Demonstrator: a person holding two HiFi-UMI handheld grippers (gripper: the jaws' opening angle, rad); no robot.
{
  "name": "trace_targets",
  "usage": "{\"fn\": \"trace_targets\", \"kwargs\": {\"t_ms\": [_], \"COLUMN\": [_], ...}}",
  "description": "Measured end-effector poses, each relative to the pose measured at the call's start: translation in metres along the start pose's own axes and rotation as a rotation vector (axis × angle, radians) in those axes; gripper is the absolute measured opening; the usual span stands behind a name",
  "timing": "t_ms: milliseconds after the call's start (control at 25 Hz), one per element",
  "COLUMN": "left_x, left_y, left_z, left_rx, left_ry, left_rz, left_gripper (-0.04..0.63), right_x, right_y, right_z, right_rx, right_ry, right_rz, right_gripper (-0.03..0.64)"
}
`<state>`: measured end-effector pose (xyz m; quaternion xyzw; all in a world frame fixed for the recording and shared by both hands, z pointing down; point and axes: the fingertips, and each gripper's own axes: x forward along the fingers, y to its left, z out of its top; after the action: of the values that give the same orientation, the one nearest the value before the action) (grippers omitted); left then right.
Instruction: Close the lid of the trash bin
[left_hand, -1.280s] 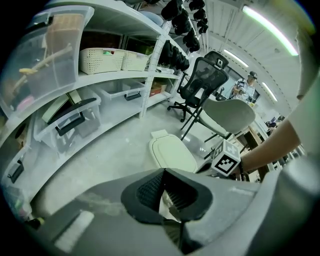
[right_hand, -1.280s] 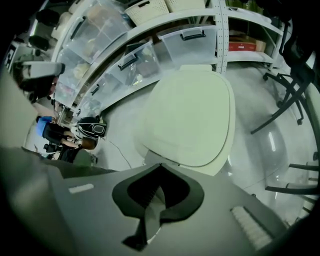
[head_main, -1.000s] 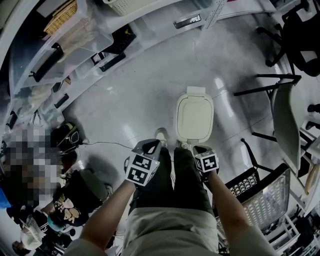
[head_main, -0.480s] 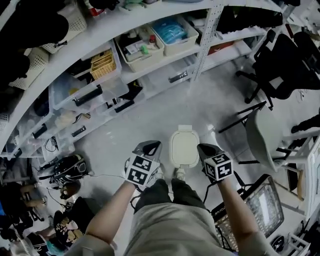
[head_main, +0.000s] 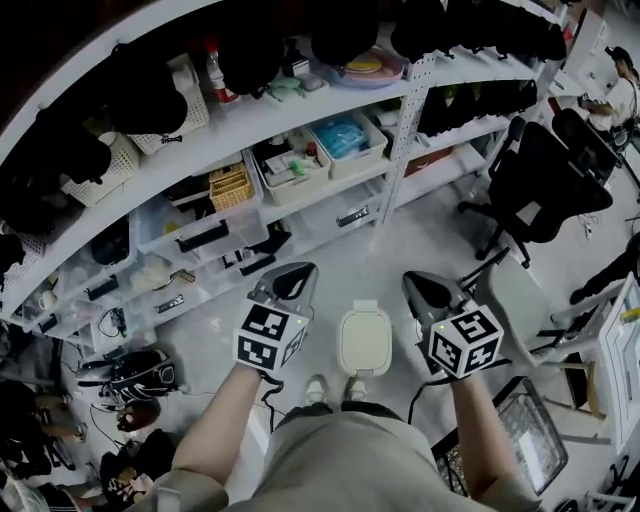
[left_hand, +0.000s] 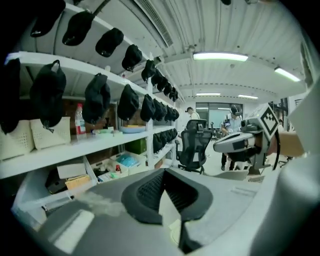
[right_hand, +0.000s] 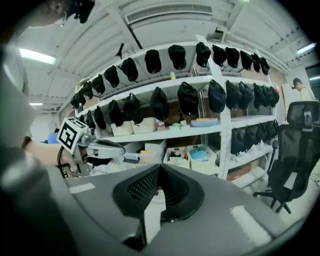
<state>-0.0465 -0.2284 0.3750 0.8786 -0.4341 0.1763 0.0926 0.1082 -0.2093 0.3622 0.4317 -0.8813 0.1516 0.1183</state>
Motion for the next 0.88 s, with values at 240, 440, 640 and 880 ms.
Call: {"fn": "trace_targets", "kwargs": {"t_ms": [240, 440, 640, 880], "left_x": [-0.039, -0.07, -0.091, -0.093], "left_y": [0.007, 0.001, -0.009, -0.014], "left_z": [0.059, 0.098, 0.124, 0.133], "left_rx": [0.07, 0.177, 0.188, 0.153], "left_ry": [-0.096, -0.178, -0.249, -0.263], "left_rz": [0.034, 0.054, 0.056, 0.055], "left_gripper": [0.002, 0.002, 0.002, 0.002], "right_x": [-0.033, -0.068, -0.096, -0.105], "right_y": [0.032, 0.04, 0.047, 0.051], "right_z": [0.079, 0.127, 0.154, 0.166], "right_rx": [-0.124, -0.164, -0.193, -0.221], "right_ry": [-0.144, -0.29, -0.374, -0.401], "right_rz": [0.013, -0.058, -0.079, -0.065], "right_gripper": [0.003, 0.003, 0.003, 0.003]}}
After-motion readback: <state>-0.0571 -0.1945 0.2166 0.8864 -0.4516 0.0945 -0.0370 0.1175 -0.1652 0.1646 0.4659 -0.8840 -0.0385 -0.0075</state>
